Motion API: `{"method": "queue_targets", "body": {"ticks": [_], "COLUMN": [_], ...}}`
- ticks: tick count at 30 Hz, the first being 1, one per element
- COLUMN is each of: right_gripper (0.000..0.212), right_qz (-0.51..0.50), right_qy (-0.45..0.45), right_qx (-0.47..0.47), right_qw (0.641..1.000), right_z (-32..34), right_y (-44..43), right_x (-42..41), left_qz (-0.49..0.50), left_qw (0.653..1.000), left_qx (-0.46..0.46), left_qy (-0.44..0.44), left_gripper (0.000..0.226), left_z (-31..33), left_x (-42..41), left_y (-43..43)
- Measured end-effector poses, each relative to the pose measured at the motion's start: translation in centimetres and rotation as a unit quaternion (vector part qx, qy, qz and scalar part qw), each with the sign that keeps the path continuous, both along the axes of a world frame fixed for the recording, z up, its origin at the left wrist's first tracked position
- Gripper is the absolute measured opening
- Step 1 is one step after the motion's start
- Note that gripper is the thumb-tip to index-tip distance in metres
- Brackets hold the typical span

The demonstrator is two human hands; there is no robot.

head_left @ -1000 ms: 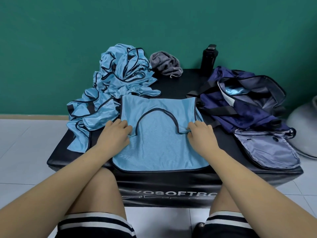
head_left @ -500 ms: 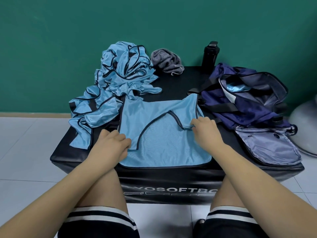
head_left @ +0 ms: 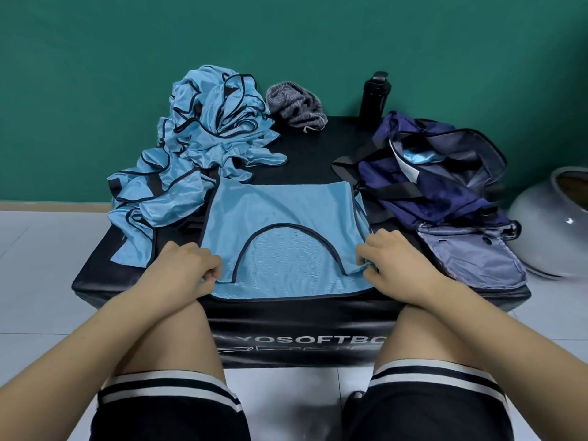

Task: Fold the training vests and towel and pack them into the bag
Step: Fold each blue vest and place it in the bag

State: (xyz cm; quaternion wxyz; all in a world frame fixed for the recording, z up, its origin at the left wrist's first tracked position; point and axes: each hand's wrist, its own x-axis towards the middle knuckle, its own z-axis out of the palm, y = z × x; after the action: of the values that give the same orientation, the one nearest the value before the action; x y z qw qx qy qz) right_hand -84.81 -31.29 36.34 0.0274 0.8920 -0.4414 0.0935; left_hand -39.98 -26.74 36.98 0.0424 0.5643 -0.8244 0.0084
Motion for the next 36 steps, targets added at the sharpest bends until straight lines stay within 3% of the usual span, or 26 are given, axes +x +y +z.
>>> {"method": "queue_targets", "body": {"ticks": [5, 11, 16, 22, 25, 28, 36], "right_gripper": [0.016, 0.018, 0.008, 0.016, 0.013, 0.030, 0.063], "right_qz": [-0.006, -0.016, -0.125, -0.264, -0.281, -0.272, -0.235], "right_qy": [0.016, 0.017, -0.116, -0.142, -0.115, -0.065, -0.083], "right_qx": [-0.005, 0.169, 0.155, 0.120, 0.111, 0.097, 0.091], "right_qw": [1.000, 0.985, 0.973, 0.947, 0.946, 0.955, 0.964], "right_z": [0.2, 0.9, 2.6, 2.1, 1.2, 0.4, 0.0], "right_y": [0.1, 0.2, -3.5, -10.1, -12.6, -14.5, -18.2], "right_x": [-1.0, -0.6, 0.0, 1.0, 1.4, 1.6, 2.5], "left_qz": [0.016, 0.053, 0.091, 0.194, 0.226, 0.237, 0.144], "left_qw": [0.995, 0.969, 0.970, 0.952, 0.950, 0.952, 0.970], "left_qx": [0.089, 0.197, 0.122, 0.042, 0.010, -0.004, 0.021], "left_qy": [0.038, 0.135, 0.192, 0.234, 0.215, 0.194, 0.192], "left_gripper": [0.014, 0.005, 0.011, 0.006, 0.010, 0.020, 0.053], "left_z": [0.6, 2.5, 3.3, 2.5, 1.7, 1.1, 0.8], "left_x": [0.2, -0.6, -0.8, -1.1, -0.8, 0.1, 1.9], "left_y": [0.0, 0.1, -3.6, -10.5, -13.0, -14.9, -17.7]}}
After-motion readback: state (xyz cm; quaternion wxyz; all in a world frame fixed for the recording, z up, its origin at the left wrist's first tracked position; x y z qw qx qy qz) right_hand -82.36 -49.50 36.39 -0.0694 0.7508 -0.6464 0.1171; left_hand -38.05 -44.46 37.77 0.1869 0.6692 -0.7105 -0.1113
